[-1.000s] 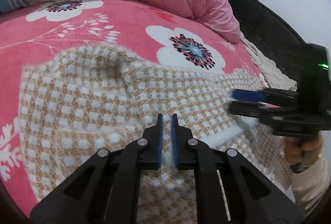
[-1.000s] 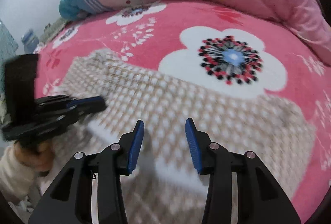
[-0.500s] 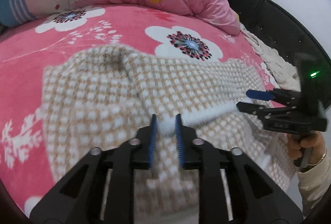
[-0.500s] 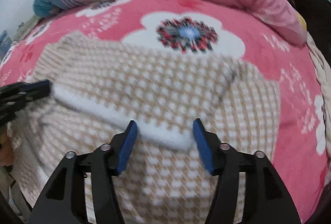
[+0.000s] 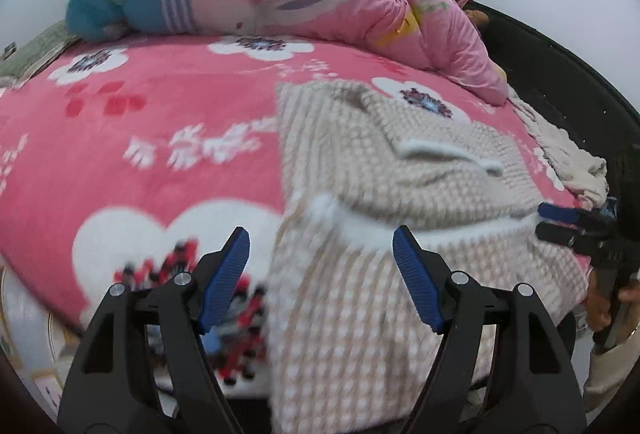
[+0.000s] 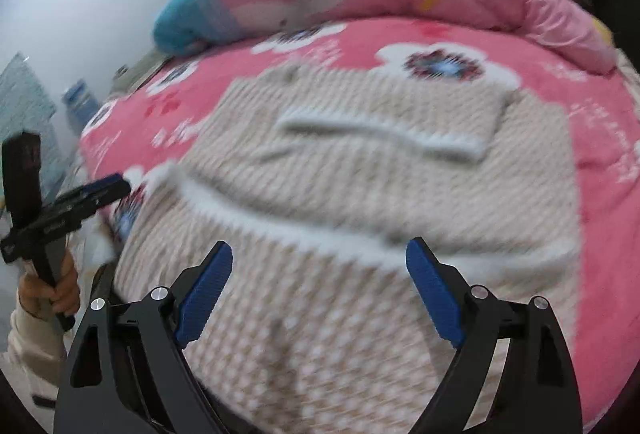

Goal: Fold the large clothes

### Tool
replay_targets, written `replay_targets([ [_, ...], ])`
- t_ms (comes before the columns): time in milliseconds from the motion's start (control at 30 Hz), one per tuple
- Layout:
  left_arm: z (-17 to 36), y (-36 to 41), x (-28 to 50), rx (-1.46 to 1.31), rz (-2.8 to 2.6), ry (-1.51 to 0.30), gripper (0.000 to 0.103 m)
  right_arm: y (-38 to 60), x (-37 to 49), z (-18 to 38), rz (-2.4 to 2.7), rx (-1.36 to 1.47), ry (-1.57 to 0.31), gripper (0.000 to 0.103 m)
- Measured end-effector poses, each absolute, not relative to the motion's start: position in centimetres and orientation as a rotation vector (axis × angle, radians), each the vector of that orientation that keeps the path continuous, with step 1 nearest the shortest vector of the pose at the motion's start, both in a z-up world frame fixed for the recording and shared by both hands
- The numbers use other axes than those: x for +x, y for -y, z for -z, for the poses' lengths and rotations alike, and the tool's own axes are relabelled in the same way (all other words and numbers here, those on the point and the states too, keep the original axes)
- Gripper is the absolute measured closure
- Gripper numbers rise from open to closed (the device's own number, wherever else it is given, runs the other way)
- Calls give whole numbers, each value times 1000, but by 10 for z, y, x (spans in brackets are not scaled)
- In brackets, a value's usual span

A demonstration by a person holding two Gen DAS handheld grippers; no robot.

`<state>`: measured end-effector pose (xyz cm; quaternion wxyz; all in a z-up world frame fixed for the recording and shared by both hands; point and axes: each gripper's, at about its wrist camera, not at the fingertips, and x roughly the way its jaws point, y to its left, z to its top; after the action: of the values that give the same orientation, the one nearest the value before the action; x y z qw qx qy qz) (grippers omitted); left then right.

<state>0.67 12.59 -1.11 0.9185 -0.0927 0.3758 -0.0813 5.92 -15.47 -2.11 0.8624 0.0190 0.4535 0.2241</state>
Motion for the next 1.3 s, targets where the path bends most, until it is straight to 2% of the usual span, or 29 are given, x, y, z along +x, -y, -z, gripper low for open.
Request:
replay_targets([
  [100,22,-127,-6,-203,196,-777,32,140,54,54,-453,20,-1015,17],
  [233,34,-124,-4,-211,195,-763,34,132,45,58,-433,-28,-973,12],
  [400,50,-128,15,-221,168,-782,53,139,50,57,-448,36,-996,11],
  [533,60,-133,31,-227,147,-814,58,141,50,57,-446,67,-995,11],
  [600,60,-134,33,-244,170,-819,68,140,50,58,-438,48,-994,11],
  [1100,34,-121,5,-188,253,-753,68,134,49,59,-426,6,-992,11],
  [1300,40,-105,29,-110,266,-791,67,135,49,58,-425,8,-991,11],
])
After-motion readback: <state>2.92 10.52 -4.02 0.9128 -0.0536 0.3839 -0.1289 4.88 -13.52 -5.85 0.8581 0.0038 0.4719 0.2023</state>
